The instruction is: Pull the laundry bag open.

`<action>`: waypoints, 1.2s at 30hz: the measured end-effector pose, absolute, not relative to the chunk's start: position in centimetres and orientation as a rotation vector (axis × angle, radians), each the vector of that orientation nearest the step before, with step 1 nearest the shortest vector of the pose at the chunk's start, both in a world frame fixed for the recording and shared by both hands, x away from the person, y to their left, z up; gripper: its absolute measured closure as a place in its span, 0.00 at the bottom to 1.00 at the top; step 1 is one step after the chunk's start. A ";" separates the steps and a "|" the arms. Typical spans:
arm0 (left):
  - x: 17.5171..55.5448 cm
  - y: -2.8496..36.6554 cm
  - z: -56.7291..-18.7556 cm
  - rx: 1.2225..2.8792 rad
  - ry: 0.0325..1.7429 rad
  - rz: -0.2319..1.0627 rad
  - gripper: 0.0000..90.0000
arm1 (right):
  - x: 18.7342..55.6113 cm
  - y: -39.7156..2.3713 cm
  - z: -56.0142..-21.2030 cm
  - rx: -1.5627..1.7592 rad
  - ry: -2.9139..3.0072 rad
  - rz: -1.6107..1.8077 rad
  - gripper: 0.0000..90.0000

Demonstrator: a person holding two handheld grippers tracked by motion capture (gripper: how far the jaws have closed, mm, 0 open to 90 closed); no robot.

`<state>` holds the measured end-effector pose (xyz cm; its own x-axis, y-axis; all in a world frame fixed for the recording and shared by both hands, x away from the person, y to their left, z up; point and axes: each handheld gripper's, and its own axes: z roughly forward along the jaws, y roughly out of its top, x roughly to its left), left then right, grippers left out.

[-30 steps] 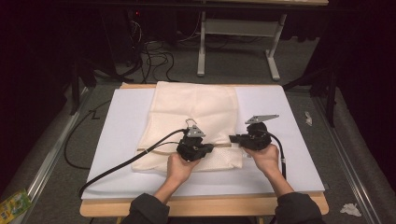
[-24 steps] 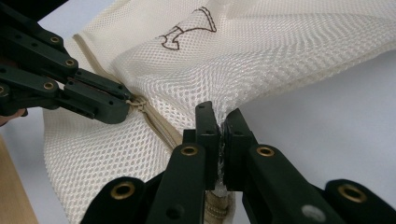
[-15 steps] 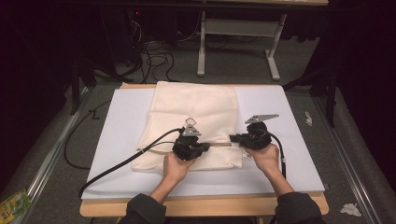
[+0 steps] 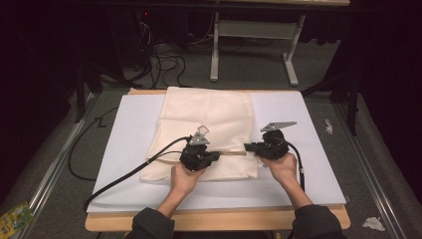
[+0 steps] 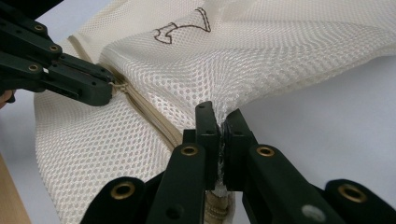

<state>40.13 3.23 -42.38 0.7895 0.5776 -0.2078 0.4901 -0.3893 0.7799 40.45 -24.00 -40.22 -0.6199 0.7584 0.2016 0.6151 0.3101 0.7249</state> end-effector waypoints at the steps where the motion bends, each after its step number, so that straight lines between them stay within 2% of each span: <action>1: 40.2 3.5 -42.4 2.053 0.801 0.121 0.97 | 40.5 -24.1 -40.2 1.276 2.390 1.200 0.99; 24: 40.2 4.7 -41.9 2.024 0.815 0.118 0.97 | 40.6 -24.1 -40.3 1.268 2.396 1.204 0.99; 36: 40.3 6.6 -41.6 1.992 0.850 0.139 0.97 | 40.7 -24.1 -40.3 1.286 2.389 1.182 0.99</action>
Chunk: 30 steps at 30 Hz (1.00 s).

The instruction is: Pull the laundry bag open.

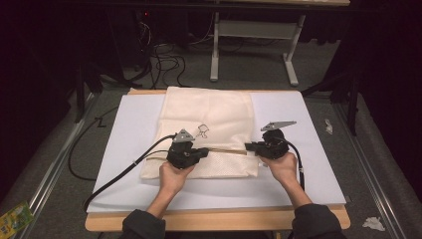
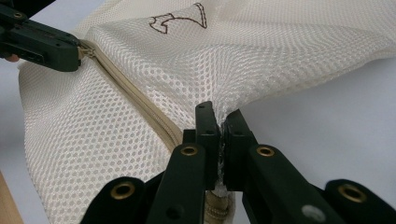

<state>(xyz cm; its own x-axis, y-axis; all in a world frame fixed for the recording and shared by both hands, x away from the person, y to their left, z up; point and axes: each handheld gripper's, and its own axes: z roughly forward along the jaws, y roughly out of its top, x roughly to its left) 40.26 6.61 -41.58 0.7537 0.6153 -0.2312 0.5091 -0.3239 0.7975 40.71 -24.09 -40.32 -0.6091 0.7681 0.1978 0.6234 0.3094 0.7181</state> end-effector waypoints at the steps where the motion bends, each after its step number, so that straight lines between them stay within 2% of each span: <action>1: 40.3 6.7 -41.6 1.988 0.853 0.137 0.97 | 40.8 -24.1 -40.4 1.284 2.388 1.186 0.99; 30: 39.9 11.4 -40.3 1.937 0.913 0.200 0.97 | 40.5 -23.9 -40.2 1.301 2.344 1.174 0.99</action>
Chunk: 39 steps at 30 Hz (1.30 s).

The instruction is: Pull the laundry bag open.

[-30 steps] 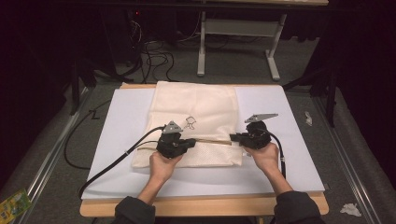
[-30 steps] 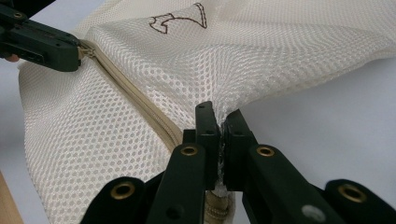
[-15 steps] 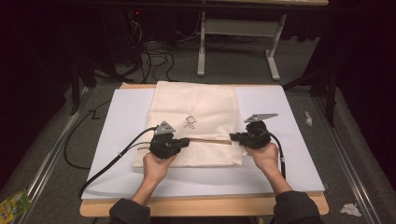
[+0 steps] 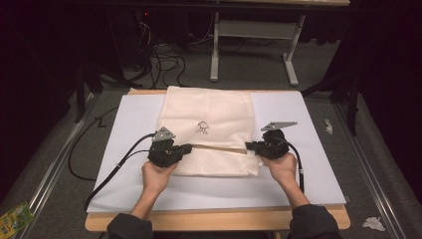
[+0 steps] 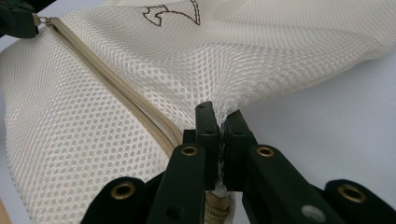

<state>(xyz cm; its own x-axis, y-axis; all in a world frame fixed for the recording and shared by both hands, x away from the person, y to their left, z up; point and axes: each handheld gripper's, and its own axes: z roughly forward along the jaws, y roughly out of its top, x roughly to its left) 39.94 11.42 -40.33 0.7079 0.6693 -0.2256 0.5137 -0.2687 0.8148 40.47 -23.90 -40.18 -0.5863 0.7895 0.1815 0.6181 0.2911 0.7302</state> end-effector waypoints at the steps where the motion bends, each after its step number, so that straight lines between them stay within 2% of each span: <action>1: 40.0 11.6 -40.4 1.937 0.915 0.195 0.97 | 40.6 -23.7 -40.2 1.306 2.348 1.174 0.99; 9: 40.5 13.2 -40.1 1.931 0.929 0.182 0.97 | 40.8 -23.6 -40.3 1.300 2.353 1.155 0.99; 39: 40.5 14.6 -39.6 1.901 0.962 0.217 0.97 | 40.9 -25.0 -40.5 1.316 2.319 1.217 0.99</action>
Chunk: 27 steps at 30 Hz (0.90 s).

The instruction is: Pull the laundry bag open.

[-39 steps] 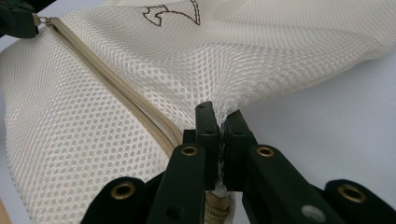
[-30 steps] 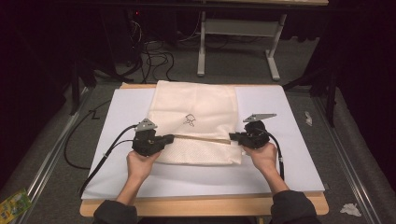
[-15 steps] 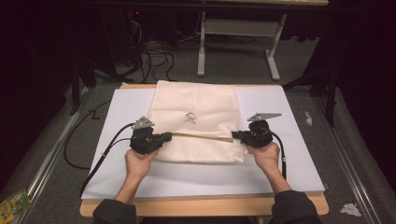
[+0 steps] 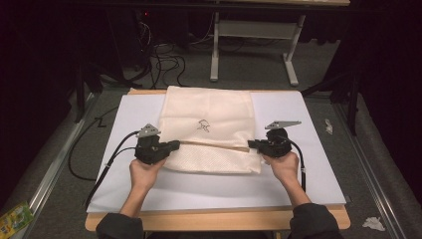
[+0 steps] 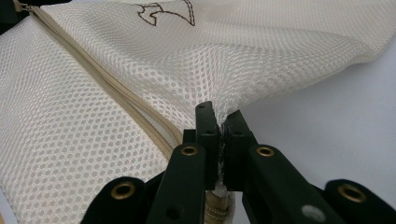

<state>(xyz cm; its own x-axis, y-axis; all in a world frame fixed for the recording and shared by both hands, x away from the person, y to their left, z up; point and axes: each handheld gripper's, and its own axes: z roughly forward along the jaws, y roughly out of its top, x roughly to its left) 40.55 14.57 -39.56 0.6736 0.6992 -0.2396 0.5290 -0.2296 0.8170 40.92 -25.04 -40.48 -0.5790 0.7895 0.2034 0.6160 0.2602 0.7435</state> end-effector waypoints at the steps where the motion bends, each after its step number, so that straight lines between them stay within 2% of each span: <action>1: 40.5 14.6 -39.5 1.901 0.961 0.220 0.97 | 40.9 -25.1 -40.4 1.321 2.320 1.216 0.99; 27: 40.6 15.9 -38.8 1.886 0.987 0.235 0.97 | 41.1 -25.5 -40.1 1.318 2.316 1.201 0.99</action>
<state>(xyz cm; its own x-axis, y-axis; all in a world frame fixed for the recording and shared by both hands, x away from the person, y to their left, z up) 40.58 15.94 -38.82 0.6541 0.7177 -0.2388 0.5328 -0.2130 0.8190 41.07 -25.51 -40.06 -0.5743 0.7953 0.1941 0.6167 0.2644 0.7414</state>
